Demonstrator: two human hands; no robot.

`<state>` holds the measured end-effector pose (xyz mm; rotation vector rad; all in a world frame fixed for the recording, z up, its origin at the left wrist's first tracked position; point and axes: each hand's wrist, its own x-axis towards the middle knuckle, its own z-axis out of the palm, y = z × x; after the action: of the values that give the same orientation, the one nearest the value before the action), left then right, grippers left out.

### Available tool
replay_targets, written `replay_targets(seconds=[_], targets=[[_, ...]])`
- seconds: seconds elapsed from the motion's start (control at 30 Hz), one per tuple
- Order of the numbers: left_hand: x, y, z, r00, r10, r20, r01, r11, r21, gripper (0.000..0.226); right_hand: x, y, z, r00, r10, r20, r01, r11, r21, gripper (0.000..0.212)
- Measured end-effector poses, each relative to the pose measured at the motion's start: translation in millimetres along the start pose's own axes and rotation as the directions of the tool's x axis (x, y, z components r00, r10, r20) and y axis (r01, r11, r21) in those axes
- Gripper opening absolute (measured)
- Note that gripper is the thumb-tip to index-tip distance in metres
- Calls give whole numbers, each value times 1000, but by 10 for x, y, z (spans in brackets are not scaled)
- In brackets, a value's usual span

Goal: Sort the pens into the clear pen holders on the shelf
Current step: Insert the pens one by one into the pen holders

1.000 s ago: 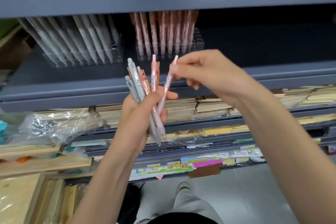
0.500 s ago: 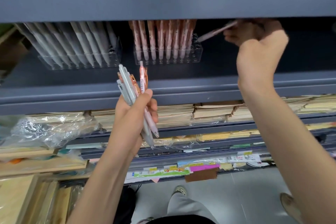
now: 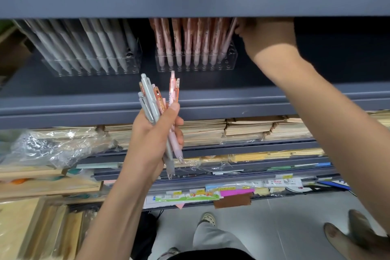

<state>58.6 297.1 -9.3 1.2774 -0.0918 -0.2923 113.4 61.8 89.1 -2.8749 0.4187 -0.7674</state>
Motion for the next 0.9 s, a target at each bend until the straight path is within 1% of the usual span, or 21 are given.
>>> replay_targets(seconds=[0.03, 0.07, 0.13, 0.27, 0.37, 0.43, 0.5, 0.57, 0.6, 0.63, 0.67, 0.7, 0.73, 0.77, 0.8, 0.87, 0.9], targets=[[-5, -2, -9, 1000, 1, 5, -1, 1000, -6, 22, 14, -31, 15, 1000, 9, -12, -9, 999, -41, 25], [-11, -5, -16, 1000, 1, 11, -1, 1000, -11, 22, 32, -23, 46, 1000, 8, -20, -9, 999, -38, 32], [-27, -10, -33, 1000, 2, 17, -1, 1000, -17, 19, 17, -36, 81, 1000, 13, -3, -13, 999, -47, 39], [-77, -8, -79, 1000, -3, 30, 4, 1000, -10, 17, -34, -84, 53, 1000, -24, -15, 23, 997, -72, 41], [-113, -11, -100, 999, -6, 52, 5, 1000, 10, 14, -3, -108, 29, 999, -2, 41, 3, 999, -41, 40], [-131, -23, -122, 998, 3, 61, -5, 1000, 24, 18, 0, -121, 24, 998, 21, 53, -22, 1000, 7, 40], [-147, -34, -159, 997, 11, 78, -15, 999, 50, 24, -51, -119, 3, 998, 46, 36, -47, 999, 19, 34], [-172, -25, -197, 994, 16, 104, -24, 997, 78, 27, -180, -144, -22, 997, 65, -50, -59, 991, 124, 19], [-183, -18, -207, 993, 18, 116, -28, 996, 81, 28, -282, -178, -44, 991, 75, -107, -46, 966, 253, 12], [-194, -12, -210, 992, 22, 123, -32, 997, 74, 28, -390, -223, -72, 986, 101, -131, -34, 900, 434, 10], [-205, -4, -207, 992, 26, 127, -33, 998, 58, 27, -500, -256, -93, 990, 110, -91, -37, 814, 580, 11], [-216, 2, -199, 991, 28, 133, -33, 999, 39, 25, -620, -298, -102, 997, 74, 11, -63, 749, 660, 11], [-224, 4, -186, 990, 29, 139, -32, 999, 18, 24, -738, -350, -100, 991, 0, 135, -95, 713, 695, 11], [-229, 4, -174, 990, 31, 141, -31, 1000, -4, 21, -832, -389, -87, 967, -93, 237, -109, 689, 717, 11], [-234, 3, -165, 989, 33, 142, -30, 999, -23, 17, -915, -425, -72, 935, -177, 308, -121, 657, 744, 10], [-248, -1, -147, 987, 34, 155, -28, 999, -42, 15, -1011, -457, -34, 883, -284, 374, -154, 577, 802, 7], [-255, 2, -141, 985, 31, 171, -25, 999, -40, 15, -1040, -452, -12, 872, -302, 385, -175, 542, 822, 7]])
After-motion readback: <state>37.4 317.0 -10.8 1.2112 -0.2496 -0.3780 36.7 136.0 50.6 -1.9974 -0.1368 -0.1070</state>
